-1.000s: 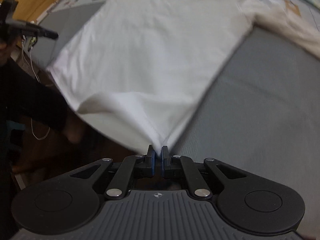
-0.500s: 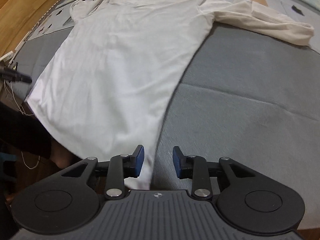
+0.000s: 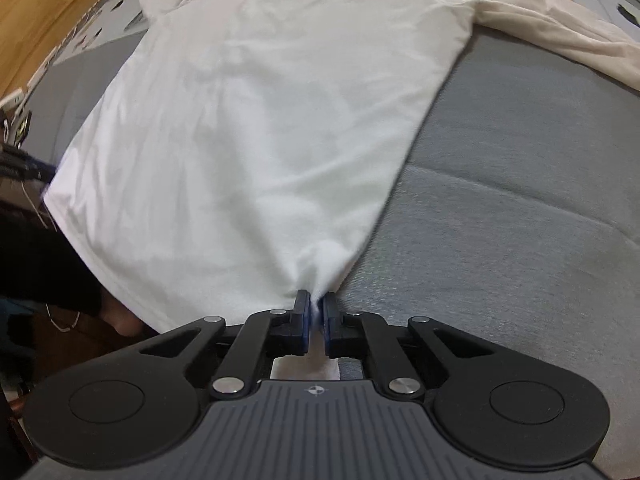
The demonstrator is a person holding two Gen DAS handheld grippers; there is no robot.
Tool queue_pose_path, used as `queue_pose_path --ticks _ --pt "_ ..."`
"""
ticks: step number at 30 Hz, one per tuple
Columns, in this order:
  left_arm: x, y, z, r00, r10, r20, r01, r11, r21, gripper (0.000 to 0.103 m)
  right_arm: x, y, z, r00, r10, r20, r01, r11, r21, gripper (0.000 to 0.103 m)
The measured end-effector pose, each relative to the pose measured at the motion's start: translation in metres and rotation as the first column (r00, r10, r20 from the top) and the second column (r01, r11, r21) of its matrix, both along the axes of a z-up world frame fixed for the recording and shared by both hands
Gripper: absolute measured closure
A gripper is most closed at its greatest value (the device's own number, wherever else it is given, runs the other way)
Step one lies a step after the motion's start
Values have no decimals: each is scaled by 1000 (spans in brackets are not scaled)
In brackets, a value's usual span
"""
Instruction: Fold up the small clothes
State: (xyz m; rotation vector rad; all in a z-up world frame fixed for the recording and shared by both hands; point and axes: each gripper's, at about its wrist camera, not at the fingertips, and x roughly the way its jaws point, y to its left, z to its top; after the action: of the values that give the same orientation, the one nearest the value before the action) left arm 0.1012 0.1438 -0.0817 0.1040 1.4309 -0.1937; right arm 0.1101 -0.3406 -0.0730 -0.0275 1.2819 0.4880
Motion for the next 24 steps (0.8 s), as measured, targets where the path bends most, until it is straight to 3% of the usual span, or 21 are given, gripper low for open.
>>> queue_pose_path --ticks 6,9,12,14,16,18,20,24 --pt "-14 -8 4 994 -112 5 112 993 33 99 0 -17 7 998 -47 49 51 995 -84 99" --pt "-17 -13 1 987 -163 -5 163 980 113 99 -1 -21 6 999 -54 -8 53 998 -36 102" --pt "-17 -12 3 983 -182 -10 181 971 157 99 -9 -8 7 999 27 -37 -28 999 -15 96" --pt "-18 -15 4 979 -202 -12 201 964 171 99 -11 -3 7 999 37 -13 -37 999 -38 80" --pt "-26 -25 1 970 -242 -23 241 950 197 99 -10 -3 4 1000 13 -23 -14 999 -48 74" --pt "-28 -31 2 965 -260 -23 260 947 189 96 -10 -2 -1 999 22 -38 -24 998 -63 74" --pt "-26 -31 10 967 -254 30 244 950 193 96 -13 3 0 998 51 -25 -53 994 -92 74" --pt "-17 -32 27 963 -241 124 229 968 101 96 -11 1 1 999 47 -10 -48 993 -109 75"
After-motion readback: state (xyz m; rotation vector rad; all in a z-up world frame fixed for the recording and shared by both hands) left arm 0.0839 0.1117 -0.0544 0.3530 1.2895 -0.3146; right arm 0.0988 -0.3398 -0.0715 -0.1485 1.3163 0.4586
